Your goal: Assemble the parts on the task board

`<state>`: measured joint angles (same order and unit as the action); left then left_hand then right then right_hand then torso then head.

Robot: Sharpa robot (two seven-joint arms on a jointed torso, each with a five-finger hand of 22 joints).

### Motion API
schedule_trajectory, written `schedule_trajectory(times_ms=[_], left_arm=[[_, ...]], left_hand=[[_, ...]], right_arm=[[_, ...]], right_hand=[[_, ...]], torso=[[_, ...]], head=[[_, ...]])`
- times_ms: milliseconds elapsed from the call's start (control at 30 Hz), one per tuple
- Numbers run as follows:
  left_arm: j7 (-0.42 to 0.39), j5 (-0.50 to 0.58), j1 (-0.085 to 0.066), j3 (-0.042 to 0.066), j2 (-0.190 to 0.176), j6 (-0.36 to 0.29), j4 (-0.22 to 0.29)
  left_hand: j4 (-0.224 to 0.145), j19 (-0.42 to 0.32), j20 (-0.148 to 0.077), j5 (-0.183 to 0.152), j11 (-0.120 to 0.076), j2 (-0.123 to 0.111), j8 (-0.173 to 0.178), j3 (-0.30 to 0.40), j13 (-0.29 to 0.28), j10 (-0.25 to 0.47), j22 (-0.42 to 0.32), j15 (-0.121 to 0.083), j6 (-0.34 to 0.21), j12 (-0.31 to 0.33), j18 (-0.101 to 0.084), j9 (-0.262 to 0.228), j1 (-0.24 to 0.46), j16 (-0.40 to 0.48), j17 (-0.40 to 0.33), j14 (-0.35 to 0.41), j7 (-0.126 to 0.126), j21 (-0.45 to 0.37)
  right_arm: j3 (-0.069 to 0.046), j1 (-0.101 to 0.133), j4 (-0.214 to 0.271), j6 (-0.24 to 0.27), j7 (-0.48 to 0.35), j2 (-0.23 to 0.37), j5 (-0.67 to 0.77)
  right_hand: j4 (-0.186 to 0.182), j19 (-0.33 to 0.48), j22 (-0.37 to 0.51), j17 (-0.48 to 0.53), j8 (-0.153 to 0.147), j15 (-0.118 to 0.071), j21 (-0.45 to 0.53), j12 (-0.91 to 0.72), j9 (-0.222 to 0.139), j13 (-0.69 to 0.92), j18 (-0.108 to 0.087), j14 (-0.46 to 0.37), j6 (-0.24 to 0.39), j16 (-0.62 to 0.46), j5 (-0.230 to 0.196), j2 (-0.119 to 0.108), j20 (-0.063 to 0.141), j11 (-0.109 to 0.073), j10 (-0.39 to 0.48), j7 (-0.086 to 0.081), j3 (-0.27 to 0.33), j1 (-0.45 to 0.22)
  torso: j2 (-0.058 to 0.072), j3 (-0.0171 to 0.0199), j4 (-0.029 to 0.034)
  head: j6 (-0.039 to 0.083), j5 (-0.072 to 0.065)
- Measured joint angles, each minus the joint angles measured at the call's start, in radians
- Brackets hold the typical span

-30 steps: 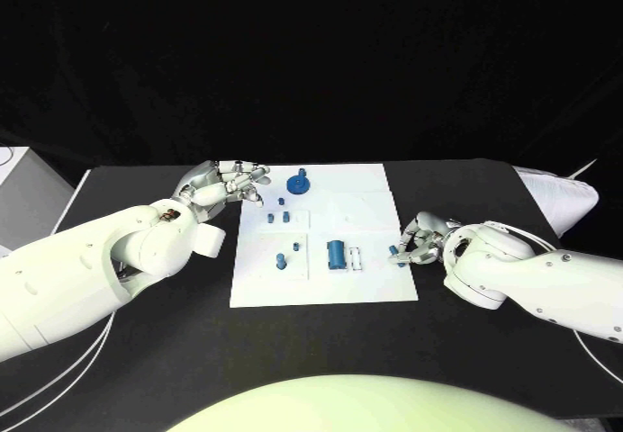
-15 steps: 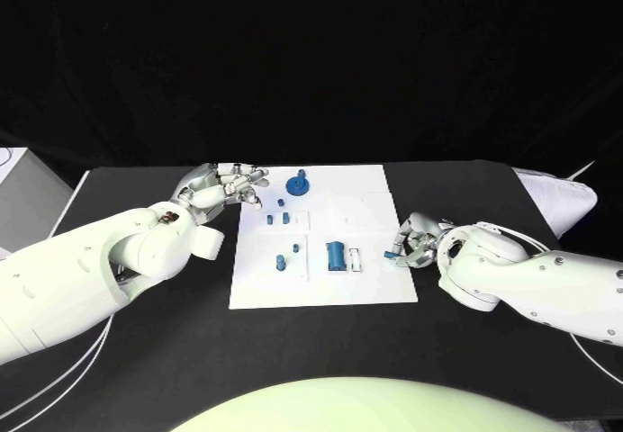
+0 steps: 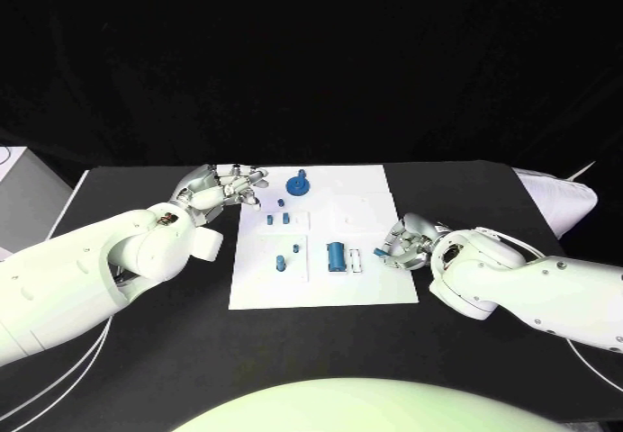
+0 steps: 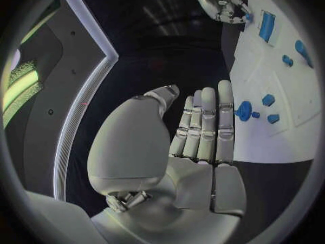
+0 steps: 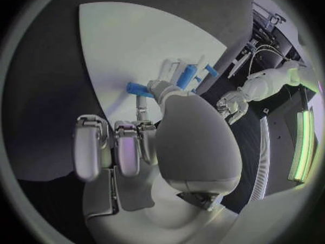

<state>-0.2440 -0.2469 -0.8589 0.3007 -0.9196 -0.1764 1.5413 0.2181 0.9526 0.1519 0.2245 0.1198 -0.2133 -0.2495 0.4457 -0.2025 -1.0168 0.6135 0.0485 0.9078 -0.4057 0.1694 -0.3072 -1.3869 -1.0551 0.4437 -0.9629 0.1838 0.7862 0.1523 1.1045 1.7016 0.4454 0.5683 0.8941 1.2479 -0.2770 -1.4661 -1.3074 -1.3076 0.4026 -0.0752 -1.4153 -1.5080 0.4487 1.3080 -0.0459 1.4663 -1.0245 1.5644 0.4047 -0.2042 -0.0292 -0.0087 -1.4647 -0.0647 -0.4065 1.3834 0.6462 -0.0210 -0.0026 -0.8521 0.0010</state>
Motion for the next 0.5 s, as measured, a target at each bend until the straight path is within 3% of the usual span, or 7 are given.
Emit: schedule_trajectory(times_ms=[267, 400, 500], left_arm=[[0.001, 0.000, 0.000, 0.000, -0.001, 0.001, 0.001], [0.001, 0.000, 0.000, 0.000, -0.001, 0.001, 0.001], [0.001, 0.000, 0.000, 0.000, -0.001, 0.001, 0.001]], left_hand=[[0.000, 0.000, 0.000, 0.000, 0.000, 0.004, -0.004, 0.000, 0.000, 0.000, -0.001, 0.000, 0.000, 0.000, 0.000, 0.001, -0.004, 0.000, 0.000, 0.000, 0.000, -0.004], [0.000, 0.000, 0.000, 0.000, 0.000, 0.004, -0.004, 0.000, 0.000, 0.000, -0.002, 0.000, 0.000, 0.000, 0.000, 0.001, -0.004, 0.000, 0.000, 0.000, 0.000, -0.004], [0.000, 0.000, 0.000, 0.000, 0.000, 0.004, -0.004, 0.000, 0.000, 0.000, -0.002, 0.000, 0.000, 0.000, 0.000, 0.001, -0.004, 0.000, 0.000, 0.000, 0.000, -0.004]], right_arm=[[0.000, 0.006, 0.016, 0.031, -0.009, -0.027, -0.073], [0.000, 0.006, 0.015, 0.035, -0.010, -0.039, -0.097], [0.000, 0.007, 0.012, 0.035, -0.009, -0.048, -0.111]], right_hand=[[-0.004, 0.000, 0.000, 0.000, 0.008, 0.000, 0.000, 0.000, 0.000, 0.000, 0.000, 0.000, 0.000, 0.000, 0.000, -0.008, 0.000, 0.000, 0.000, 0.000, -0.012, -0.044], [-0.004, 0.000, 0.000, 0.000, 0.020, 0.000, 0.000, 0.000, 0.002, 0.000, 0.000, 0.000, 0.000, 0.000, -0.022, -0.012, 0.000, 0.000, 0.000, 0.000, -0.012, -0.070], [-0.006, 0.000, 0.000, 0.000, 0.020, 0.000, -0.004, -0.006, 0.021, 0.000, 0.000, 0.000, -0.001, 0.000, -0.027, -0.011, 0.000, 0.000, 0.000, 0.001, -0.016, -0.096]], torso=[[0.001, -0.0020, 0.0003], [0.001, -0.0026, -0.0004], [0.002, -0.0026, -0.0004]], head=[[-0.002, -0.001], [-0.003, -0.001], [-0.003, -0.001]])
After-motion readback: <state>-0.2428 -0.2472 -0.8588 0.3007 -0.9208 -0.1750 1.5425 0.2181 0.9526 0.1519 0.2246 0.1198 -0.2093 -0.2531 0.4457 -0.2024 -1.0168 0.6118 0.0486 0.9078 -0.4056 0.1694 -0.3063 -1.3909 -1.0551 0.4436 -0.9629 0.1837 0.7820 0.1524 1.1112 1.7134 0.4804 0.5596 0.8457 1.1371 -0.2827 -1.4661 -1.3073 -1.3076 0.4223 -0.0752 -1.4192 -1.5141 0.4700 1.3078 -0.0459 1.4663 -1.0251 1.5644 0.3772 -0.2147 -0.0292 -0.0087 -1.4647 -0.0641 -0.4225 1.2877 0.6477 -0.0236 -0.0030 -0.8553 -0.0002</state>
